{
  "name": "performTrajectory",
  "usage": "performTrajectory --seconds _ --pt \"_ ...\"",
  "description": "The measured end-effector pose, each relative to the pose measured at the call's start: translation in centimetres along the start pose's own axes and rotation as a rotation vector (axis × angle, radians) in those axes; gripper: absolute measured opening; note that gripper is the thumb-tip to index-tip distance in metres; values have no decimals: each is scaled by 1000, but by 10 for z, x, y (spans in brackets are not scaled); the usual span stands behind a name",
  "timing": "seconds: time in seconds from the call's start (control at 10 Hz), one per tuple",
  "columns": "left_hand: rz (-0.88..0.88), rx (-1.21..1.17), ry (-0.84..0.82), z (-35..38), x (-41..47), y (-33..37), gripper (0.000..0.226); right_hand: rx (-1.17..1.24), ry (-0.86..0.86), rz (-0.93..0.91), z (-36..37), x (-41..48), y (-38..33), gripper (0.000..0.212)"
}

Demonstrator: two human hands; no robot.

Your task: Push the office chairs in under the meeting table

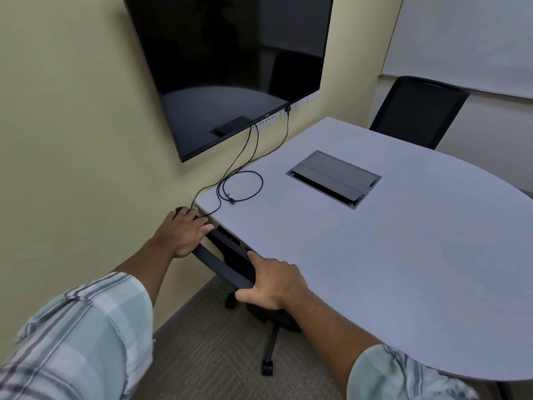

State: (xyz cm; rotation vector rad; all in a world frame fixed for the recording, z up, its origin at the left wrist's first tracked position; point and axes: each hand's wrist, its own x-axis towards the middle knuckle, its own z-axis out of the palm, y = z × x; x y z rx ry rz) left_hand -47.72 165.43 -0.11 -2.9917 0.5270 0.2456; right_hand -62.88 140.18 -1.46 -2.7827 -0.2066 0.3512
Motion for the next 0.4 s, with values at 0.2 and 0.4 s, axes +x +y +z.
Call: performTrajectory --seconds 0.2,0.4 --pt "-19 37 -54 -19 -20 44 82 -10 -77 12 -11 -6 -1 109" --pt "0 88 34 -45 -29 81 85 -60 -19 109 -52 -14 42 90"
